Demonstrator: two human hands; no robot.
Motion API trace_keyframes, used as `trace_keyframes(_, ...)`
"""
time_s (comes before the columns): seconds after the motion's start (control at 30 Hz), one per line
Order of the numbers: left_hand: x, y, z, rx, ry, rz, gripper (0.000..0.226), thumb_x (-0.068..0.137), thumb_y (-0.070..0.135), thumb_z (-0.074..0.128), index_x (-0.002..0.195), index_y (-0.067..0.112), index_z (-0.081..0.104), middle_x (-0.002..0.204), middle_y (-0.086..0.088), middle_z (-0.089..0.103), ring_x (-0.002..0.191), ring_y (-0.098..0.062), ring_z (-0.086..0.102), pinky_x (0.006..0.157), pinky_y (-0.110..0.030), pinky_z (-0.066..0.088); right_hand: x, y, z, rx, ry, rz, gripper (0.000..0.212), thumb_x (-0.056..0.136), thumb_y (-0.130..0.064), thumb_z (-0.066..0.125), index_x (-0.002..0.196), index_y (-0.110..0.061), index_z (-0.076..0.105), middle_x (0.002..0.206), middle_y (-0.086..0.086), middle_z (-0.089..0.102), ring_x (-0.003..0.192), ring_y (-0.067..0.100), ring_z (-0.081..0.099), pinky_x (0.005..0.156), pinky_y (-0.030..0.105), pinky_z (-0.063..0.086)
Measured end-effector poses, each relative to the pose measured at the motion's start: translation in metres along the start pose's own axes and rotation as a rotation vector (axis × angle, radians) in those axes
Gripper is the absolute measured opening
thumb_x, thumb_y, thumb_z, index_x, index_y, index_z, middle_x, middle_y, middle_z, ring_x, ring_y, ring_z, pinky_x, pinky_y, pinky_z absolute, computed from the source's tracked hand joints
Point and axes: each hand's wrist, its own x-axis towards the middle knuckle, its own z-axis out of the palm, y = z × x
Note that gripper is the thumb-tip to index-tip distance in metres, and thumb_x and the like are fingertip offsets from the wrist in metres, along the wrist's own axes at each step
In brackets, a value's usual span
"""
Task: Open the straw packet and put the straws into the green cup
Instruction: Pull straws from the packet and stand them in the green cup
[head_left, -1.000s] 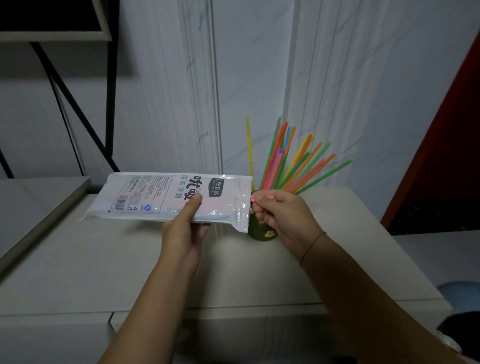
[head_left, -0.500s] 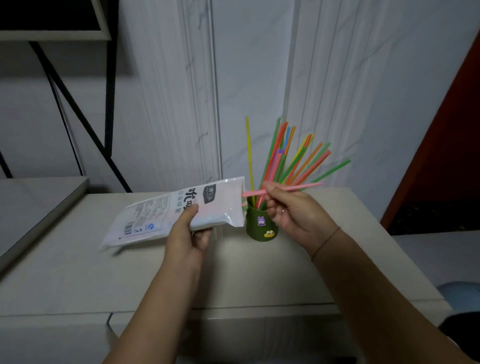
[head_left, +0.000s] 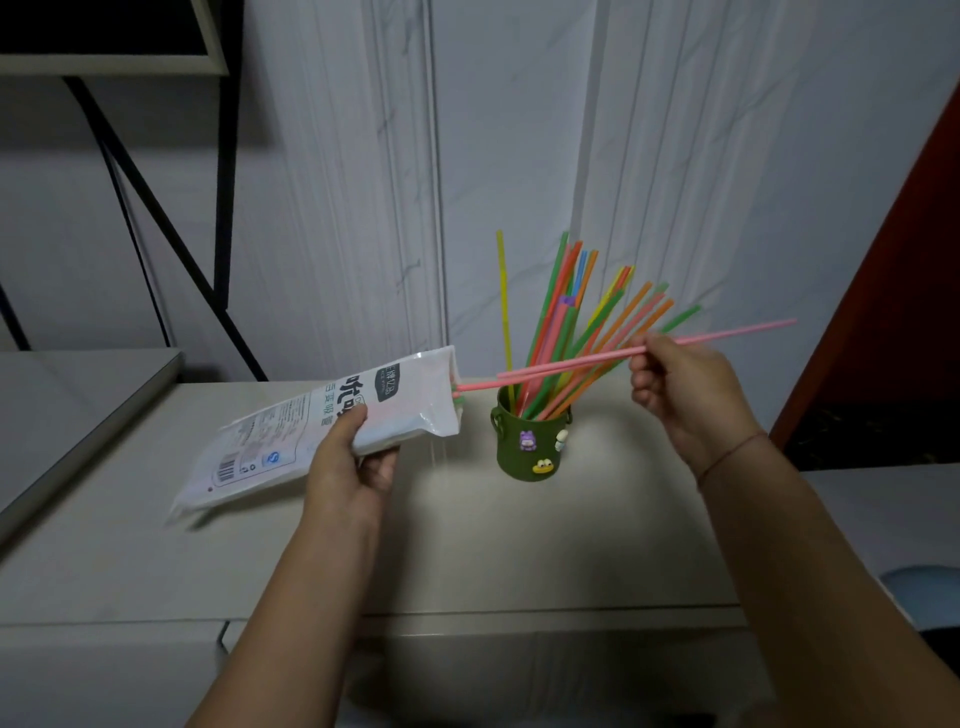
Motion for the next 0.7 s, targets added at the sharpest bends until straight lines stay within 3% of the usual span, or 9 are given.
trace_keyframes(0.2, 0.001, -0.003, 0.0, -0.006, -0.004, -0.01, 0.039, 0.083, 0.002, 0.064, 0.119, 0.015, 0.056, 0.095, -0.002, 0.07, 0.085, -0.016, 0.069, 0.066, -0.036, 0.06, 0.009, -0.008, -0.014, -0.03, 0.1, -0.04, 0.027, 0.093, -0.006, 0.04, 0.069, -0.011, 0.053, 0.033, -0.008, 0.047, 0.028, 0.001, 0.037, 0.035, 0.013, 0.03)
trace_keyframes(0.37, 0.002, -0.003, 0.0, -0.008, -0.002, -0.008, 0.038, 0.084, 0.002, 0.064, 0.119, 0.015, 0.057, 0.093, -0.001, 0.07, 0.083, -0.015, 0.068, 0.064, -0.034, 0.06, 0.015, -0.011, -0.024, -0.08, 0.155, -0.071, 0.027, 0.093, -0.007, 0.04, 0.07, -0.013, 0.053, 0.059, 0.005, 0.044, 0.029, 0.001, 0.038, 0.035, 0.013, 0.031)
trace_keyframes(0.5, 0.003, -0.002, -0.001, 0.003, 0.003, 0.0, 0.038, 0.083, 0.002, 0.065, 0.117, 0.016, 0.057, 0.094, -0.001, 0.07, 0.083, -0.015, 0.068, 0.066, -0.035, 0.059, 0.019, -0.01, -0.03, -0.179, 0.196, -0.145, 0.025, 0.092, -0.008, 0.041, 0.072, -0.014, 0.055, 0.06, 0.004, 0.046, 0.03, 0.0, 0.04, 0.035, 0.012, 0.034)
trace_keyframes(0.7, 0.003, -0.004, -0.001, -0.003, -0.004, -0.008, 0.039, 0.083, 0.002, 0.065, 0.119, 0.016, 0.057, 0.098, -0.001, 0.071, 0.09, -0.016, 0.069, 0.072, -0.034, 0.06, 0.016, 0.002, -0.016, -0.463, 0.139, -0.33, 0.014, 0.091, -0.014, 0.045, 0.09, -0.007, 0.057, 0.064, 0.003, 0.052, 0.05, 0.015, 0.047, 0.052, 0.026, 0.037)
